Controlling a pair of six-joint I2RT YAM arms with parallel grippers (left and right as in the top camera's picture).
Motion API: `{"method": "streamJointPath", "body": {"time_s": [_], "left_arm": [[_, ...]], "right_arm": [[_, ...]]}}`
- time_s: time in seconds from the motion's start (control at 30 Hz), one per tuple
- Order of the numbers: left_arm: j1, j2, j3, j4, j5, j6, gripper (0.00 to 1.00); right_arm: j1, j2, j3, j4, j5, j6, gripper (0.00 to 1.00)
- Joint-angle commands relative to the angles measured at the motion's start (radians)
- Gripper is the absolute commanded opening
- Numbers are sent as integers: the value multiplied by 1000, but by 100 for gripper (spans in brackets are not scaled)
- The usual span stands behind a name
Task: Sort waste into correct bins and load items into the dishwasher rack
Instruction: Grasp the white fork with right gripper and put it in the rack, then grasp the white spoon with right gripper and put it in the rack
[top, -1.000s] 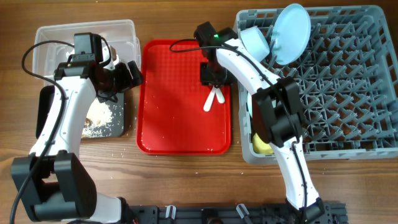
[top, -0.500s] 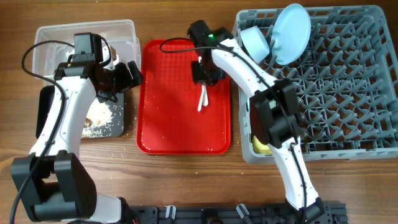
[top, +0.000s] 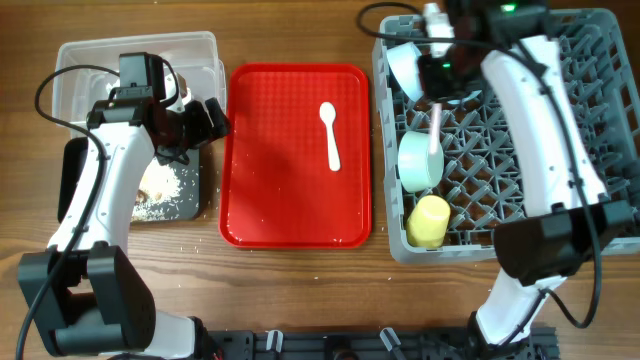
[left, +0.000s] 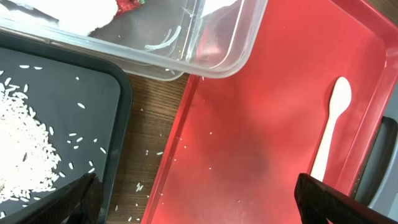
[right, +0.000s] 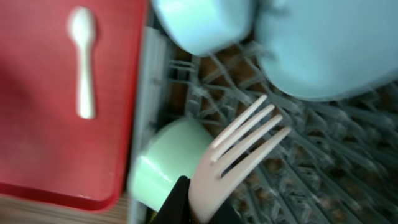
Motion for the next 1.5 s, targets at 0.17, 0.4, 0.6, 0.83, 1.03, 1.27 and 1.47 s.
{"method": "streamJointPath", "body": {"time_s": [0.17,0.4,0.6,0.83,1.03,1.27,1.47], "left_arm": [[-2,-13,5,0,-6,9,100],[-2,-13,5,0,-6,9,100],[-2,-13,5,0,-6,9,100],[-2,-13,5,0,-6,9,100],[-2,-13,5,0,-6,9,100],[-2,-13,5,0,-6,9,100],[-2,-13,5,0,-6,9,100]], "right_arm": [[-91,-27,-319,25,225,-95,6],[-91,-27,-354,76,194,-92,41],[-22,-29,2,85,-202,-37,48],[254,78,19,348,-149,186,65],[270,315,18,391,-161,298,65],[274,491,17,510,-190,365,51],[273,525,-19,593,-179,394,45]]}}
